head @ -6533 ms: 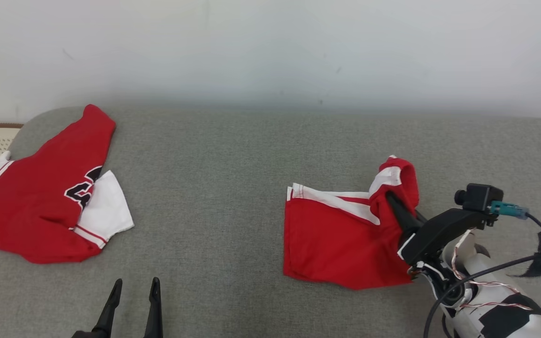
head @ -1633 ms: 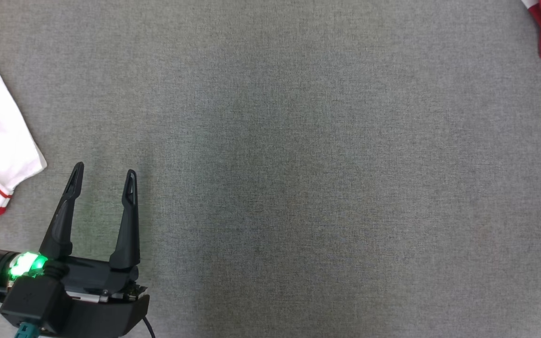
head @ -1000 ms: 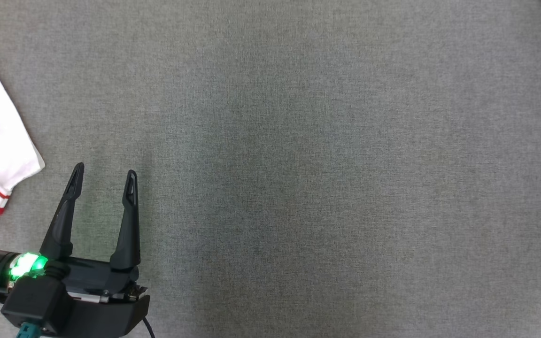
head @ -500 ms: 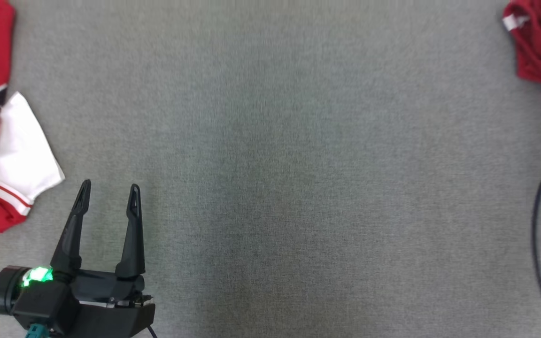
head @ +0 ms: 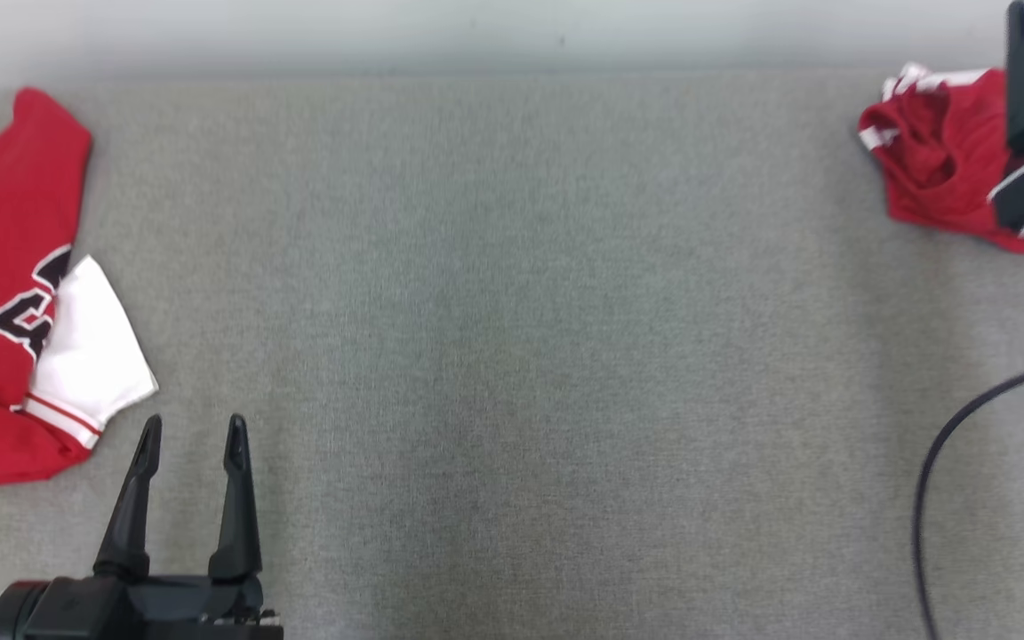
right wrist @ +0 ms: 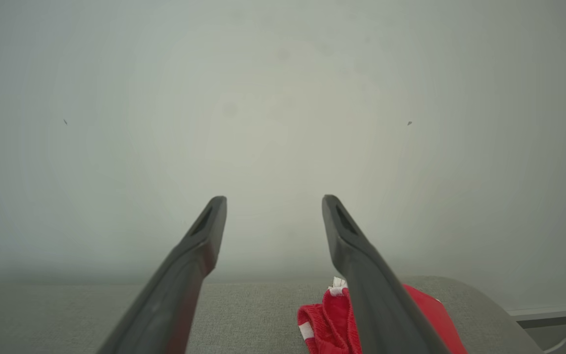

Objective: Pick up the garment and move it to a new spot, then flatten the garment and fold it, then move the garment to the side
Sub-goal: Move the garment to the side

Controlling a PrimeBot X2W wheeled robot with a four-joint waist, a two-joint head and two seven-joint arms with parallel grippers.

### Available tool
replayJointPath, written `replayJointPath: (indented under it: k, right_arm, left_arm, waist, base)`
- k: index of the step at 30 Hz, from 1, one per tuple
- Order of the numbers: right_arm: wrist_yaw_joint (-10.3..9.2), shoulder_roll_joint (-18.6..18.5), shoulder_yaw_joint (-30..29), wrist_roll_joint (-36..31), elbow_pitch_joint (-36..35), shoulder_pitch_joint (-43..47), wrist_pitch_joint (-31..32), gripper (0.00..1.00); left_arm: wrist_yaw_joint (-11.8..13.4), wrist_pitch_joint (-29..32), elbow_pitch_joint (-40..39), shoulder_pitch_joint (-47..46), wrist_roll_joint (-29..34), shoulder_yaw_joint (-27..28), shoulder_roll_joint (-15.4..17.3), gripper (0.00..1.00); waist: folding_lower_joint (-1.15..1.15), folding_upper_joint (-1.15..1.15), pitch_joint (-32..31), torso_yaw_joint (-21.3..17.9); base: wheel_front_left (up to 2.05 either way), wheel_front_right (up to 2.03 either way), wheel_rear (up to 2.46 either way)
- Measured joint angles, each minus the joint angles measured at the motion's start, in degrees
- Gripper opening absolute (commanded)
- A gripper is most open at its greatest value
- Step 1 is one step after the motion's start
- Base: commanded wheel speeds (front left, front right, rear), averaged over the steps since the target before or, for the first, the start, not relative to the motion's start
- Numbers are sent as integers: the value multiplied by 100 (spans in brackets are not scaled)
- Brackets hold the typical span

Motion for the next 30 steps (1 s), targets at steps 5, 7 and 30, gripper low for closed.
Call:
replayJointPath:
  k: [5, 7, 30]
  right_arm:
    - [0, 415, -755, -661, -545, 928, 0, 100]
    - [0, 572, -1012, -902, -756, 1288, 1, 100]
    - [0, 1976, -2168, -2631, -3090, 4224, 0, 100]
  left_arm:
    - [45, -1, 52, 146, -2, 40, -15, 100]
    - [53, 0, 87, 215, -2, 10, -21, 100]
    - [38, 0, 460, 456, 12, 77, -42, 100]
  waist:
    - [0, 0, -311, -49]
    - [0, 0, -428, -59]
    - [0, 0, -1135, -125]
  base:
    - [0, 0, 0]
    - [0, 0, 0]
    - [0, 0, 0]
